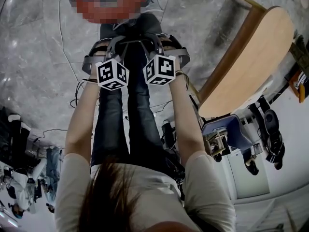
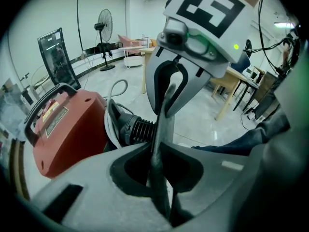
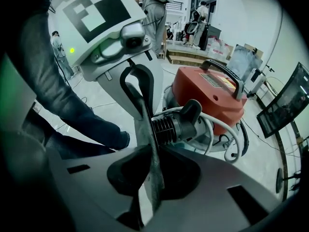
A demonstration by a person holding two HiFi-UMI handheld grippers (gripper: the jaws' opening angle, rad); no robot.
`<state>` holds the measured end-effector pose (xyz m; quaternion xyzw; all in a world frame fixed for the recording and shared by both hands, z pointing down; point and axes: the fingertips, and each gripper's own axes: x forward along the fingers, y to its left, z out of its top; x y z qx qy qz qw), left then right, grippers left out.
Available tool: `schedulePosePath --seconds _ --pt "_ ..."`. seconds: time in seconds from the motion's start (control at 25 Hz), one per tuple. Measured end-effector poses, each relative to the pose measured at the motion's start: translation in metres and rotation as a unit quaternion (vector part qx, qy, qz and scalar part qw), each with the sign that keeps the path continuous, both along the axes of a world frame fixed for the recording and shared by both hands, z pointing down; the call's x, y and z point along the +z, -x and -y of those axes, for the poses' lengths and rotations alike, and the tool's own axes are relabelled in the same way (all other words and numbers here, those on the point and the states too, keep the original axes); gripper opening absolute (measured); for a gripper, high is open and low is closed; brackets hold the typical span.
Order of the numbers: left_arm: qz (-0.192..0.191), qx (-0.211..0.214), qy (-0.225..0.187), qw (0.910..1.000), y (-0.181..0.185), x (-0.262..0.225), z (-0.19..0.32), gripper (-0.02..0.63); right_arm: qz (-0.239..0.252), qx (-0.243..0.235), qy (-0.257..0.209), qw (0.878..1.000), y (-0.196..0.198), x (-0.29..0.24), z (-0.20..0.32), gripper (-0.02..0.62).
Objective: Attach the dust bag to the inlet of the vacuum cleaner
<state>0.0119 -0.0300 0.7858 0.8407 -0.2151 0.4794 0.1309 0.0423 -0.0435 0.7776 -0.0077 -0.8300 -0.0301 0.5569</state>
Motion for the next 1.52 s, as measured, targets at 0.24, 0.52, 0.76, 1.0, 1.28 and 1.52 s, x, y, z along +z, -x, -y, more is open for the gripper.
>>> schedulePosePath --seconds 0.24,0.52,0.76,1.0,1.28,1.52 --pt "0.003 -0.028 0.001 0.9996 0.0 0.002 0.001 0.043 -0.012 -0.016 0.002 1.0 0.001 0.003 0.006 0.046" --pt "0.025 -0.024 -0.004 0.9994 0.003 0.002 0.001 0.044 -0.006 -0.003 0.012 1.0 0.005 0.001 0.006 0.048" --pt "0.055 0.056 -0.001 0.9969 0.005 -0.003 0.011 0.06 0.027 0.093 0.03 0.995 0.002 0.0 0.002 0.046" --pt "0.043 0.017 0.006 0.9989 0.006 -0.002 0.018 0.074 0.019 0.078 0.025 0.996 0.002 0.0 0.01 0.054" --pt "0.023 -0.087 0.025 0.9956 0.006 0.001 0.015 0.074 0.005 0.011 0.033 0.999 0.007 0.002 0.02 0.066" --pt "0.051 -0.006 0.026 0.9983 0.004 -0.002 0.023 0.078 0.04 0.11 0.049 0.992 0.003 0.0 0.019 0.064"
